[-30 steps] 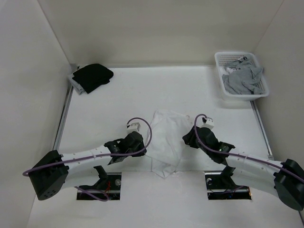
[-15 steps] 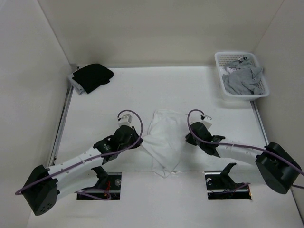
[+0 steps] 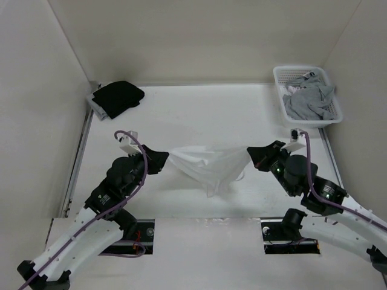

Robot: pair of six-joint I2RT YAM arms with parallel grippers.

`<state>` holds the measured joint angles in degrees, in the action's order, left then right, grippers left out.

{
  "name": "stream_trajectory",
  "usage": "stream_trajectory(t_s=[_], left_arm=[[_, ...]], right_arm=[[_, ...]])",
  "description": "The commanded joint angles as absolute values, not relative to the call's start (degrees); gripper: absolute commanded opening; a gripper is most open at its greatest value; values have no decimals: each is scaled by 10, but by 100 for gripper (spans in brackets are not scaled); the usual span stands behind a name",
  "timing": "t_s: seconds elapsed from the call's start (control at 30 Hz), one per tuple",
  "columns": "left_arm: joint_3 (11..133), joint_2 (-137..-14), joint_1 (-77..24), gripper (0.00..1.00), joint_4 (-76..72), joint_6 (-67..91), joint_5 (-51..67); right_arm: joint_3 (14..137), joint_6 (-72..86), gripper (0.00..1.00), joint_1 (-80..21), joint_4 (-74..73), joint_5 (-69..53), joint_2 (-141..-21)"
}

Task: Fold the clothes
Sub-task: Flatten the tank top out

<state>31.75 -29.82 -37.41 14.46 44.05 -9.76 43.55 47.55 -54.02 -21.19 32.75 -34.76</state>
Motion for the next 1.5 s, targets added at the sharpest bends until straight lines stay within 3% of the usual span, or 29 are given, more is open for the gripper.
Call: stream_trajectory(t_s=[0.0,0.13,0.2,0.3,0.33,0.43,0.5,0.6,0.63,0.73,0.8,0.87,0.97,1.07,1.47], left_arm=[[345,-266,-362,4,182,425,-99],[323,-256,-345,4,184,442,-98],[292,-270,-341,4,171,467,-93],[260,-282,-337,4,146,486,-93],[246,-289,-334,4,134,497,-93],[223,-318,-327,4,118,517,-94],[212,-333,-320,4,113,523,-93],[197,-338,-305,4,112,521,-91],[191,-334,-300,4,115,522,-90],[177,-321,-286,4,121,526,-85],[171,-316,-277,4,124,526,-77],[168,-316,-268,4,127,524,-70],[162,-312,-258,4,121,521,-58],[159,-312,-254,4,120,520,-47],[157,-310,-253,4,116,519,-43]], right_arm=[[489,421,1,-558,-300,381,-375],[505,336,1,-415,-183,256,-487],[523,321,1,-301,-60,103,-628],[601,307,3,-238,24,47,-790],[655,299,8,-224,39,48,-863],[793,294,37,-215,-11,55,-990],[796,294,43,-221,-26,61,-988],[662,296,47,-257,2,89,-894],[603,302,43,-272,17,98,-856],[450,355,14,-306,27,111,-767],[369,405,9,-335,24,101,-724],[315,443,16,-372,20,104,-694],[267,493,37,-420,4,125,-655],[245,523,43,-441,-18,144,-631],[215,573,33,-460,-45,135,-627]])
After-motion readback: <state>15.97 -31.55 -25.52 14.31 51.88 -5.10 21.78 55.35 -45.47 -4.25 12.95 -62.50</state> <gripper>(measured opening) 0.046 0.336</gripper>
